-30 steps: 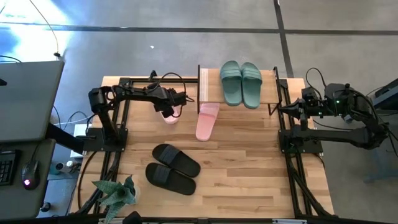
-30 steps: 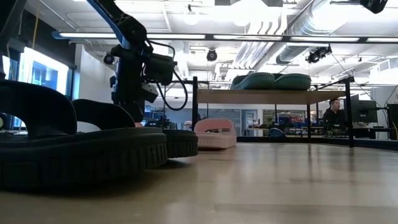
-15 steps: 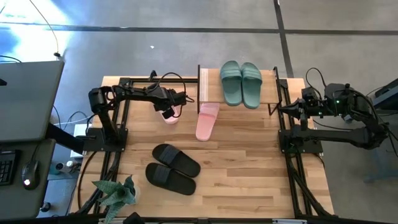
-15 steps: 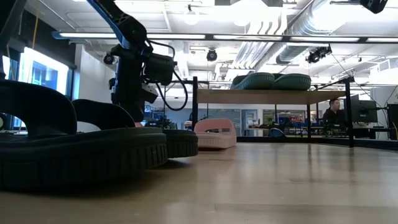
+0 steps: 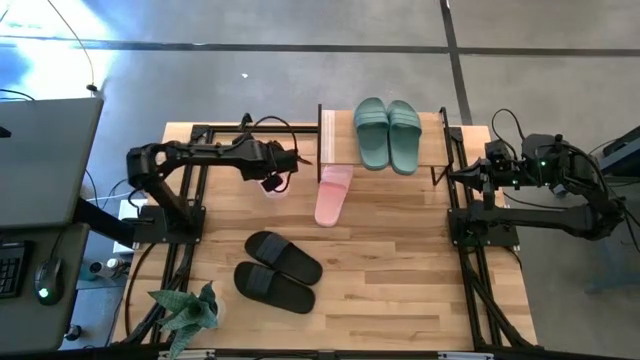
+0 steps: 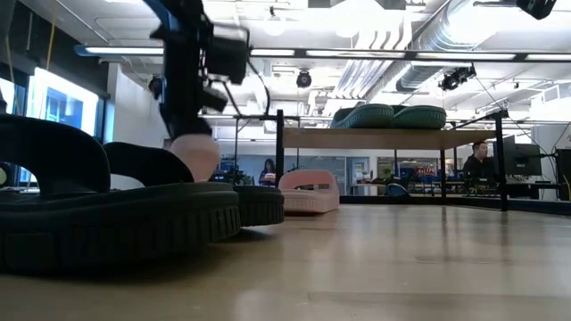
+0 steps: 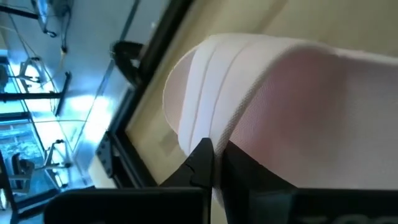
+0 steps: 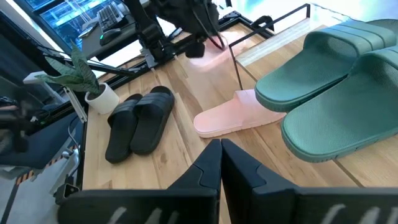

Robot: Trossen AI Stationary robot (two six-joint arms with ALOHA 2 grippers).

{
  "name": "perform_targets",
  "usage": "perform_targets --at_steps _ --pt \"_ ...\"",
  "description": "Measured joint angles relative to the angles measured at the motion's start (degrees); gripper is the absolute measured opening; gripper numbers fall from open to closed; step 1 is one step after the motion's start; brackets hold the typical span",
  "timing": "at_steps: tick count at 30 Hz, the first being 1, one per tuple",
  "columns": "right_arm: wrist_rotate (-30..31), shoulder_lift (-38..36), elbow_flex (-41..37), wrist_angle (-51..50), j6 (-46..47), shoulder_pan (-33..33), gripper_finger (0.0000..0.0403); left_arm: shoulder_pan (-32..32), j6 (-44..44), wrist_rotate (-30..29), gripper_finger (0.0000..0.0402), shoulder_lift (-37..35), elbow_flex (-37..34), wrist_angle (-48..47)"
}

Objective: Pick and place slides into the shelf
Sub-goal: Put the pink slide under the shelf

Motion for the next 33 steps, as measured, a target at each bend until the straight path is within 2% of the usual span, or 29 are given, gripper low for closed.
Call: perform_targets --at_steps 9,17,26,33 --pt "-0.01 -0.01 0.0 0.01 0.0 0.01 0.0002 -4.83 -7.21 -1.96 0.0002 -6.38 12.61 -12.77" --pt "0.0 -0.02 0.0 0.02 0.0 0.02 0.0002 -11.99 -8.82 -6.73 0.0001 -7.94 28.37 -17.68" --pt "-0.01 -0.01 0.0 0.01 0.01 0.02 0.0002 -21.01 -4.43 -10.06 0.0 -7.94 41.39 -13.36" --pt "0.0 -0.01 0.0 0.01 0.0 0.0 0.0002 -27.31 5.39 -8.77 0.0 -7.84 42.67 -1.02"
